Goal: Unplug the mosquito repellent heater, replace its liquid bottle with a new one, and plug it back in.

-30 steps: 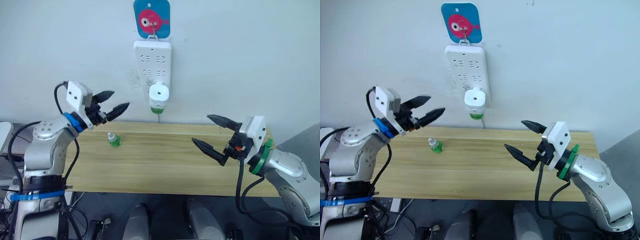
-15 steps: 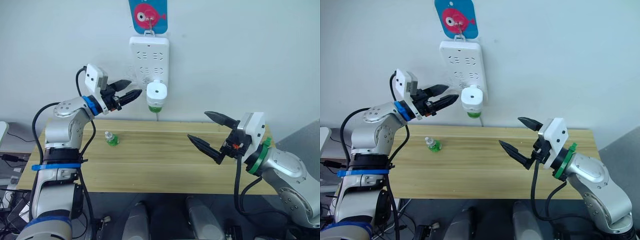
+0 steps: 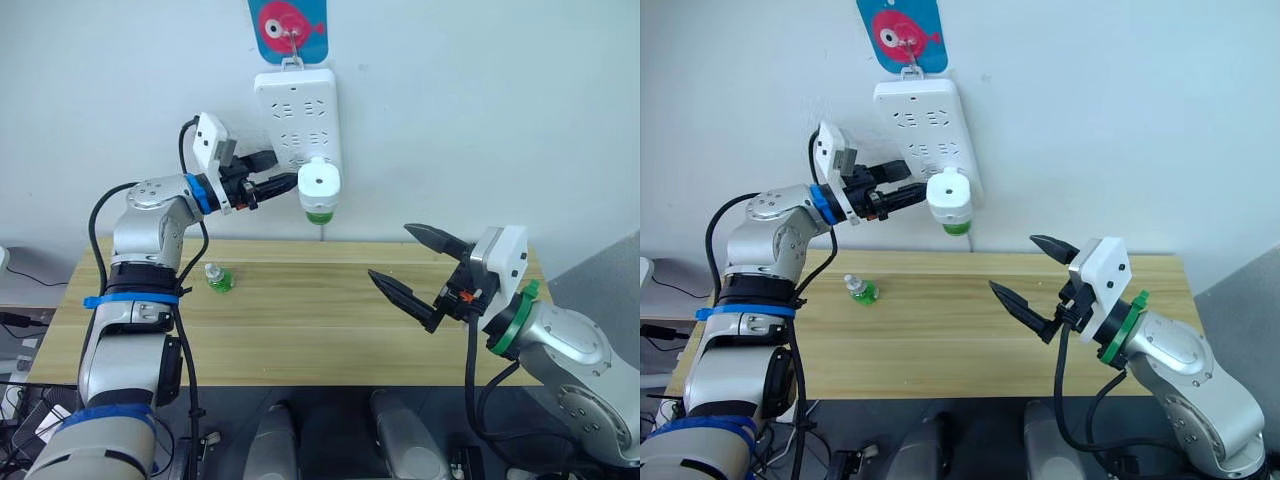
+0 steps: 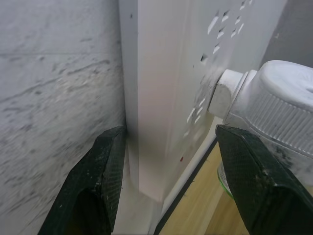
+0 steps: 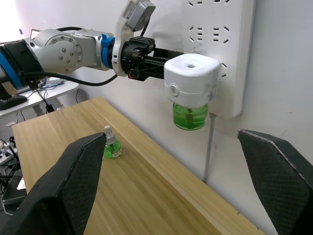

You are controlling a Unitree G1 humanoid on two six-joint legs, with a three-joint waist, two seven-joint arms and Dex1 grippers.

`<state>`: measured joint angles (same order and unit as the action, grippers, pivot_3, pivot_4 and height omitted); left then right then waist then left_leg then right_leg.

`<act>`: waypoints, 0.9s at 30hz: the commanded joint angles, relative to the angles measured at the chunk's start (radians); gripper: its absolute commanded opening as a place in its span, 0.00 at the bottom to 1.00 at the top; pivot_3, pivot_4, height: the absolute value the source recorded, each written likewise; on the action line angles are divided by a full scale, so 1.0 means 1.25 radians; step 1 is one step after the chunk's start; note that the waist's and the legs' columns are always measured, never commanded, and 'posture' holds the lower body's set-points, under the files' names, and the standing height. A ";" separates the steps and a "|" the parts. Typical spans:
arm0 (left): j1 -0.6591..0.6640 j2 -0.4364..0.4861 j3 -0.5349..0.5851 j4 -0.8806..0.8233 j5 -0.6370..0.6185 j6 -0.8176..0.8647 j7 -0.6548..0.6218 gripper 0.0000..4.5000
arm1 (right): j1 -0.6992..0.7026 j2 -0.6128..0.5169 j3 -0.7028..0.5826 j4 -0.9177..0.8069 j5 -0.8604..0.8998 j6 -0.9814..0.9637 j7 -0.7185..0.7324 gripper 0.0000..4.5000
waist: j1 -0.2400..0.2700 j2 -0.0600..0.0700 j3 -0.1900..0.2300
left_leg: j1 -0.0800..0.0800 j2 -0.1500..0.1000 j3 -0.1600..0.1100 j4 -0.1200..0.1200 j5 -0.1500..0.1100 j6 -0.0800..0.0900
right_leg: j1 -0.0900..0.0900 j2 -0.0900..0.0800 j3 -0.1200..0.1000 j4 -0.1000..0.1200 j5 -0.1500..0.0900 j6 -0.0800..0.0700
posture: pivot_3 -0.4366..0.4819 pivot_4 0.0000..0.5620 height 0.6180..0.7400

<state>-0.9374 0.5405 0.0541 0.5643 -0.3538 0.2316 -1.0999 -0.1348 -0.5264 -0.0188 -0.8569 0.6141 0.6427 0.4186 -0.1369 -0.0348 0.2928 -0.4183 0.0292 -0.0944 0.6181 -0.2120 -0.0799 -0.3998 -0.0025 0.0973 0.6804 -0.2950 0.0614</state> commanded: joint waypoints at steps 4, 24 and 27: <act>-0.040 -0.022 -0.001 -0.002 -0.006 -0.017 -0.045 0.68 | -0.007 0.009 -0.001 -0.041 0.020 -0.001 -0.021 1.00 | -0.005 0.002 0.001 | -0.007 0.000 -0.002 0.005 0.000 0.000 | -0.005 0.000 -0.001 0.001 0.000 0.000 | 0.16 0.56 1.00; -0.003 -0.006 0.010 -0.036 0.004 -0.001 -0.022 0.29 | -0.263 0.155 0.214 0.018 -0.186 0.163 -0.274 1.00 | -0.015 0.005 0.004 | -0.008 0.000 -0.003 0.009 0.001 0.000 | -0.005 0.001 -0.001 0.002 0.002 0.002 | 0.16 0.57 1.00; -0.001 -0.010 0.009 -0.042 0.005 0.002 -0.018 0.29 | -0.300 0.203 0.221 0.060 -0.226 0.176 -0.309 1.00 | -0.017 0.005 0.004 | -0.008 0.000 -0.003 0.009 0.001 0.000 | -0.005 0.001 -0.001 0.002 0.002 0.002 | 0.16 0.57 1.00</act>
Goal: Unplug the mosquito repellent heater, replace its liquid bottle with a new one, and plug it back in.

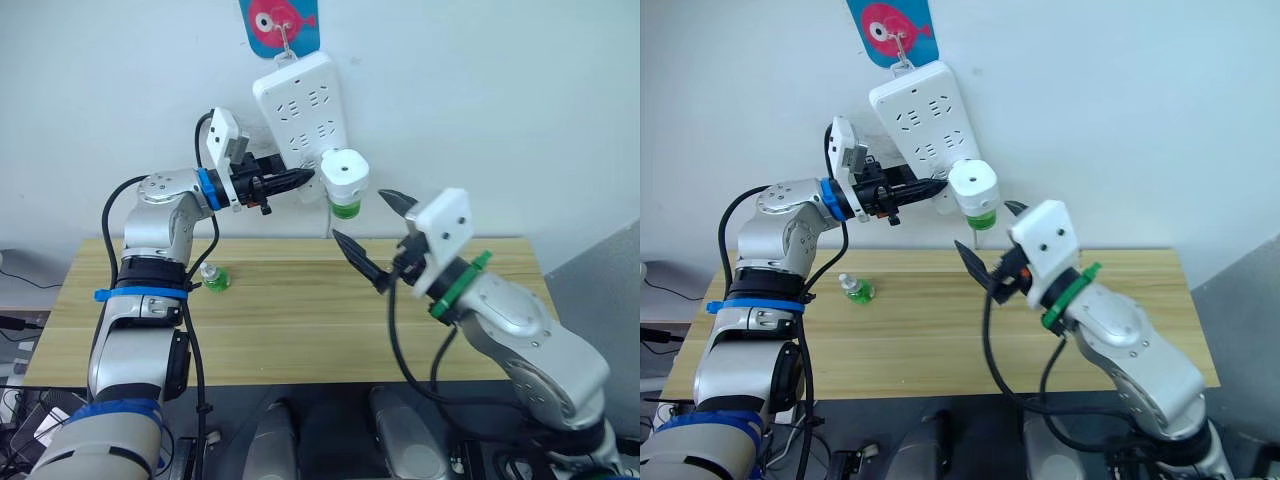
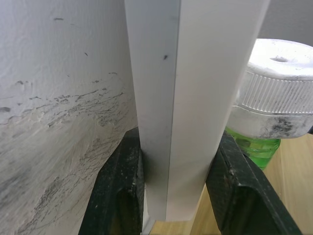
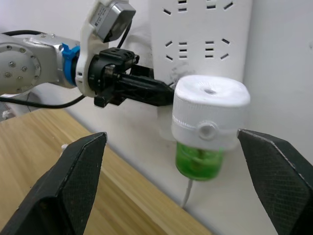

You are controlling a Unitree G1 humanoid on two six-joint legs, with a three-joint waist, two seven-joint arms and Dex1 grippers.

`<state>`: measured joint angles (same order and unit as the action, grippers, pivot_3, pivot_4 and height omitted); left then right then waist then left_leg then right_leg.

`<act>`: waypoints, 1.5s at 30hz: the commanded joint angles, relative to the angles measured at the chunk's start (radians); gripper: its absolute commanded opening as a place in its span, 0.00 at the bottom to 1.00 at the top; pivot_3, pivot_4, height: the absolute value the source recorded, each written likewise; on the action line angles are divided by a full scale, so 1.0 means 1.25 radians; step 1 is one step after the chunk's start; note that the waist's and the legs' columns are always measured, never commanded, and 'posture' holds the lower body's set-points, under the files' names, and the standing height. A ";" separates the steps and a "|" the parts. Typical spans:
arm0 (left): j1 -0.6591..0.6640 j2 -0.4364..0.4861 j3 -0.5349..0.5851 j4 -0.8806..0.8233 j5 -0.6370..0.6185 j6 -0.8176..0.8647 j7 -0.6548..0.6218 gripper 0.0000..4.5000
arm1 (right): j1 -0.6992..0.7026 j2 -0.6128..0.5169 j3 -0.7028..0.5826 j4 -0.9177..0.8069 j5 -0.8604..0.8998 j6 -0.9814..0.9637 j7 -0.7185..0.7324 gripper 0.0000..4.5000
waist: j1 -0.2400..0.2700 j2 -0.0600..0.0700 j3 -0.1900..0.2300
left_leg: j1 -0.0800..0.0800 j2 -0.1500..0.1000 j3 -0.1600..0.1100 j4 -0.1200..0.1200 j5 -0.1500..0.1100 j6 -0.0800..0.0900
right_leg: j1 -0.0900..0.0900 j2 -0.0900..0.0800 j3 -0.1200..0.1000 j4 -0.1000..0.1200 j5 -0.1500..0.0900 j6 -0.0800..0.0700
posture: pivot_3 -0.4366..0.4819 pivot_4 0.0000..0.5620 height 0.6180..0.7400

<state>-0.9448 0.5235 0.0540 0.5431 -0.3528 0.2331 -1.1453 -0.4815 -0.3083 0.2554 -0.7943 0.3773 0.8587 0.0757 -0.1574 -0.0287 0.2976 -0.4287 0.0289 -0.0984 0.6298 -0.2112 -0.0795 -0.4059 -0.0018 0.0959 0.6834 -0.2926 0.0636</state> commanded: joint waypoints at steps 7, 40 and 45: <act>0.008 0.002 0.010 -0.035 0.002 0.007 0.022 0.29 | -0.055 0.077 0.003 0.050 -0.092 0.022 -0.054 1.00 | 0.000 0.000 0.000 | 0.000 0.000 -0.001 0.000 0.000 0.000 | 0.000 0.000 -0.001 0.000 0.000 0.000 | 0.16 0.56 1.00; 0.041 0.008 0.011 -0.038 0.030 -0.009 0.060 0.29 | -0.106 0.209 -0.053 0.157 -0.141 0.004 -0.013 0.65 | -0.004 0.000 0.000 | 0.000 -0.001 -0.002 0.000 0.000 0.000 | 0.000 -0.001 -0.002 0.002 0.000 0.000 | 0.16 0.55 1.00; 0.056 0.022 0.026 -0.002 0.035 -0.030 0.079 0.29 | -0.038 0.155 -0.097 0.043 -0.089 0.069 0.036 0.65 | -0.008 0.000 0.000 | -0.002 -0.001 -0.003 0.000 0.000 0.000 | 0.000 -0.002 -0.003 0.000 0.000 0.000 | 0.15 0.55 1.00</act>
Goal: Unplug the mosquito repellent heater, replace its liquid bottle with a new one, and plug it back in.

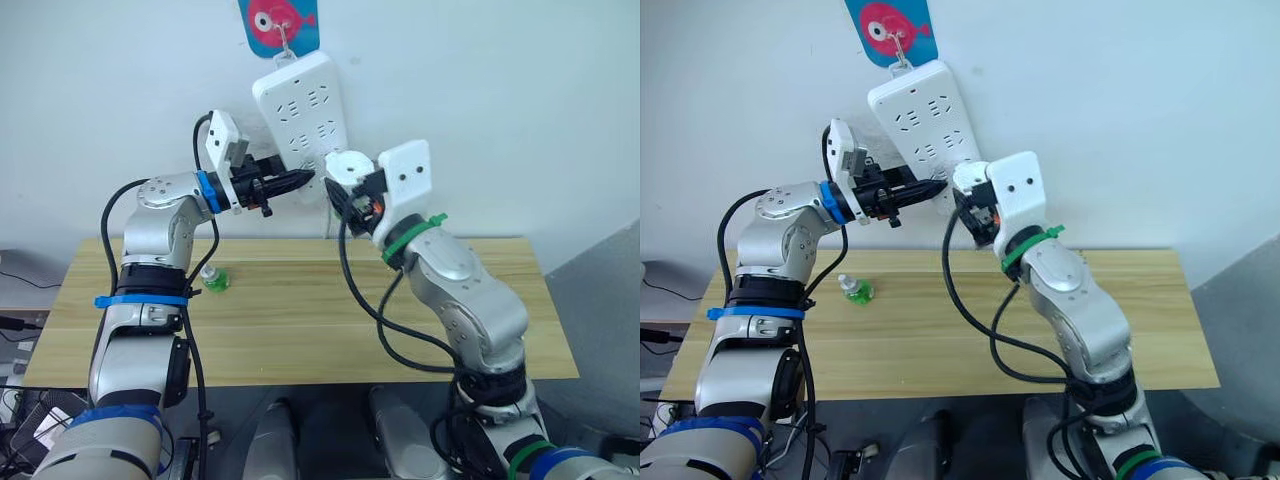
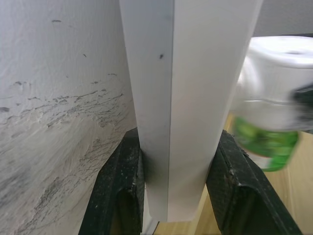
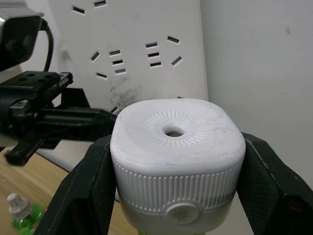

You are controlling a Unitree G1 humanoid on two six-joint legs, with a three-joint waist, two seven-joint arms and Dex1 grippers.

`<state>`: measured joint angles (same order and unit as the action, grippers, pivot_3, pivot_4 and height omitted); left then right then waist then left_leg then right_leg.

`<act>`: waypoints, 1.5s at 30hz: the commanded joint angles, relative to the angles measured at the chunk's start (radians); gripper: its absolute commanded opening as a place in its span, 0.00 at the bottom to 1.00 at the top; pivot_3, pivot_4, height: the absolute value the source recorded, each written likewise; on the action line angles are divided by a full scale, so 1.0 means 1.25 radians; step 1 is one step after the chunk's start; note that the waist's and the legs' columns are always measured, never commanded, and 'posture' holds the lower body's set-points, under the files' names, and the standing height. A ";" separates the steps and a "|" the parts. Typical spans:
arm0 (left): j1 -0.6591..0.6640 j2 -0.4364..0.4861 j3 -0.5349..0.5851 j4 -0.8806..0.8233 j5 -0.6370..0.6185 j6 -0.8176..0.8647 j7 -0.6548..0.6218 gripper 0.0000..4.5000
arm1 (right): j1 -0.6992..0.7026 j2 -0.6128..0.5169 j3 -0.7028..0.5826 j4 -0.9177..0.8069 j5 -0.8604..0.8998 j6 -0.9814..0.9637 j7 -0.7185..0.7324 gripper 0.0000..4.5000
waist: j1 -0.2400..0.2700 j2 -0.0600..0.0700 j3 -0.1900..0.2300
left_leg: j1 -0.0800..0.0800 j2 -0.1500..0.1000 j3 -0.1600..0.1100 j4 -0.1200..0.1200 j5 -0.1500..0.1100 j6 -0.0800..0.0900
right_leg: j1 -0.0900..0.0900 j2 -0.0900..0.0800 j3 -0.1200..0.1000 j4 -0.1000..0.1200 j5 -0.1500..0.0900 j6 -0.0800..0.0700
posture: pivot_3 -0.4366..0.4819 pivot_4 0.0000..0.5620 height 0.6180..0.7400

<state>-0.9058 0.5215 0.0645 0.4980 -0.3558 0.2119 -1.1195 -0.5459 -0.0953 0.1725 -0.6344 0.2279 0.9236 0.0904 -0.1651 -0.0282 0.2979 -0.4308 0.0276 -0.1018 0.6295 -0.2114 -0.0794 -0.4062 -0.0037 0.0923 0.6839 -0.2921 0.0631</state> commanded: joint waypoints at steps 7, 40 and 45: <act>0.116 0.041 0.055 -0.055 0.014 -0.016 0.067 0.29 | 0.057 -0.042 -0.075 -0.114 0.063 0.021 0.046 0.65 | -0.031 0.000 0.000 | 0.005 0.001 0.004 0.000 0.003 0.001 | 0.000 0.002 0.005 0.004 0.001 0.002 | 0.15 0.54 1.00; 0.436 -0.216 -0.160 -0.669 0.002 -0.013 0.338 1.00 | 0.059 0.108 -0.466 0.000 1.022 0.040 -0.454 0.65 | -0.035 0.003 -0.002 | -0.002 0.002 0.012 -0.001 0.005 0.004 | -0.004 0.000 0.008 -0.002 0.007 0.002 | 0.16 0.44 1.00; 0.396 -0.243 -0.171 -0.623 0.032 -0.076 0.350 1.00 | 0.070 0.041 -0.405 0.006 1.108 -0.051 -0.513 0.65 | -0.039 0.003 -0.002 | -0.002 0.001 0.012 -0.001 0.005 0.004 | -0.004 0.000 0.007 -0.002 0.007 0.003 | 0.15 0.45 1.00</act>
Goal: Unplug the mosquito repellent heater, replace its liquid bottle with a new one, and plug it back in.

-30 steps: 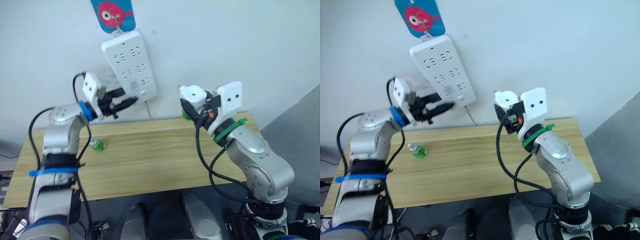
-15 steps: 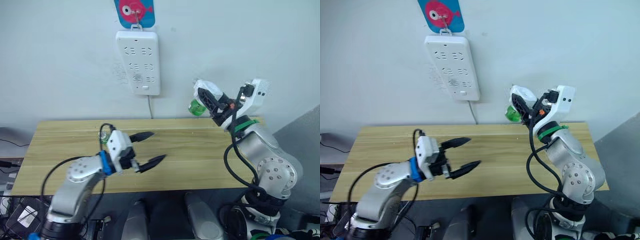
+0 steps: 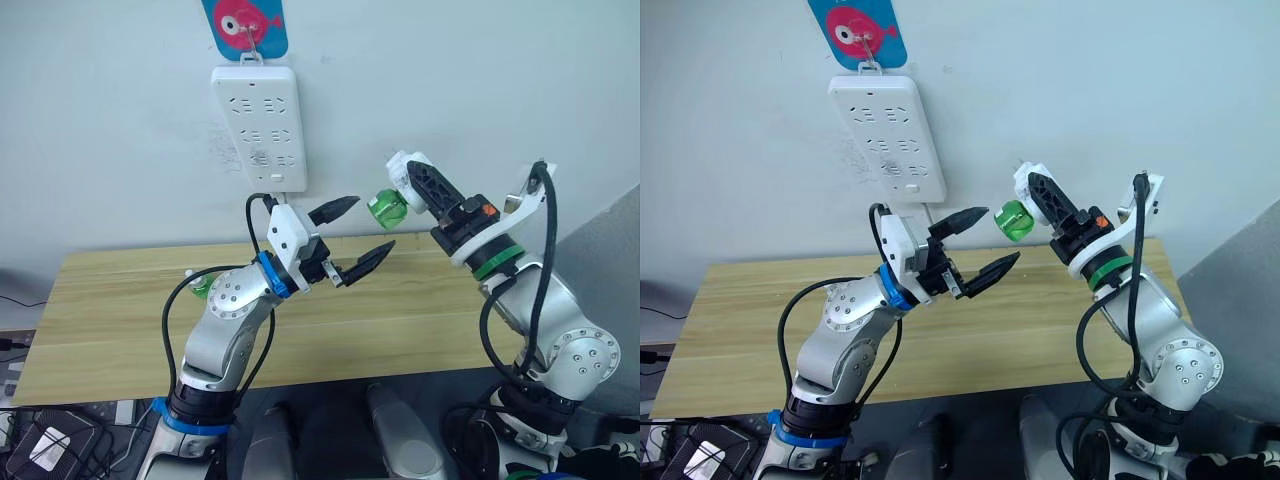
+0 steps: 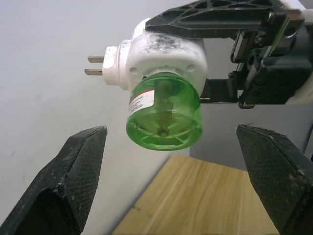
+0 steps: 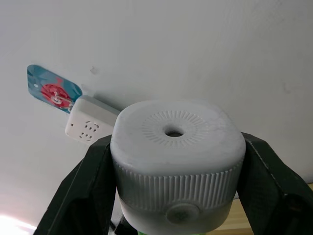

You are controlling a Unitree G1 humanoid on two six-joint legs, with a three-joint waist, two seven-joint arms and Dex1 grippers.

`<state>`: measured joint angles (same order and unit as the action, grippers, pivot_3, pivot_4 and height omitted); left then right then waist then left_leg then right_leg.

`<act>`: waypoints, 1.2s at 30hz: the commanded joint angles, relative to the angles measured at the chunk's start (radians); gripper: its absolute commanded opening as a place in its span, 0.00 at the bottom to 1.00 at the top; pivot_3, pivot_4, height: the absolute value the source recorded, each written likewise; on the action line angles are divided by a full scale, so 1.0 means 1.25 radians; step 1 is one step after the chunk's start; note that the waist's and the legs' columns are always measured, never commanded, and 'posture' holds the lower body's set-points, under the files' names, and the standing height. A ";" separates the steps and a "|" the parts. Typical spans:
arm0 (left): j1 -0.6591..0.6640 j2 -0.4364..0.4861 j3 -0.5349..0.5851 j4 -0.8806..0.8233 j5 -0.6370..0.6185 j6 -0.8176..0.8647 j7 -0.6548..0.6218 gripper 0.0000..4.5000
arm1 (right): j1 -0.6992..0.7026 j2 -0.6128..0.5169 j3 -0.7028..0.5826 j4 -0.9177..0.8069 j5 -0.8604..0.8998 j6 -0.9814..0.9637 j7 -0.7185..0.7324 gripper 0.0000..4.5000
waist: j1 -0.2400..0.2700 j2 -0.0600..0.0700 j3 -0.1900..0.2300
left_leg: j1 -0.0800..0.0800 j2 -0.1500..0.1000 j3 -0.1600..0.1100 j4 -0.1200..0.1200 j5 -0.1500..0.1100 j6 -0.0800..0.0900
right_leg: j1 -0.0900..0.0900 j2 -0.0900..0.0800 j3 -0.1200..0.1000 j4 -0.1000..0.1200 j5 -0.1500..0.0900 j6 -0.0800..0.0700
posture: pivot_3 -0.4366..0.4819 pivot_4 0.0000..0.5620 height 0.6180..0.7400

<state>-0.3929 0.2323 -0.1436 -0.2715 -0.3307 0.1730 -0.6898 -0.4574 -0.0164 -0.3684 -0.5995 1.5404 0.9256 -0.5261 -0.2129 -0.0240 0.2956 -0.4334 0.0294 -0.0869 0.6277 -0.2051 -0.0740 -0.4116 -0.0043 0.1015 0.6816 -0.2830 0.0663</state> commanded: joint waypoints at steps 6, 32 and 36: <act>-0.032 -0.019 -0.013 0.022 0.025 -0.088 -0.005 1.00 | 0.015 -0.088 0.090 -0.029 0.115 -0.143 -0.049 0.65 | -0.004 0.000 0.000 | 0.000 0.000 0.000 0.000 0.000 0.000 | 0.000 0.000 0.000 0.000 0.000 0.000 | 0.15 0.45 1.00; -0.023 -0.031 -0.005 0.023 -0.008 -0.059 -0.007 0.50 | 0.046 -0.201 0.205 -0.045 0.154 -0.308 -0.046 0.65 | -0.001 0.000 0.000 | 0.000 0.000 0.000 0.001 0.000 0.000 | 0.000 0.000 0.001 0.000 0.000 0.000 | 0.16 0.44 1.00; -0.016 -0.037 -0.003 0.028 0.011 -0.095 0.005 0.72 | 0.046 -0.207 0.210 -0.044 0.159 -0.316 -0.041 0.65 | 0.000 0.000 0.000 | 0.000 0.000 0.000 0.001 0.000 0.000 | 0.000 0.000 0.000 0.000 0.000 0.000 | 0.15 0.44 1.00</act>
<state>-0.4187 0.1911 -0.1493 -0.2046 -0.3180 0.0903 -0.6877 -0.3993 -0.2673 -0.0962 -0.5949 1.7109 0.5531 -0.6009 -0.2125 -0.0239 0.2953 -0.4334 0.0294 -0.0869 0.6286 -0.2050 -0.0741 -0.4114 -0.0041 0.1020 0.6819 -0.2828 0.0665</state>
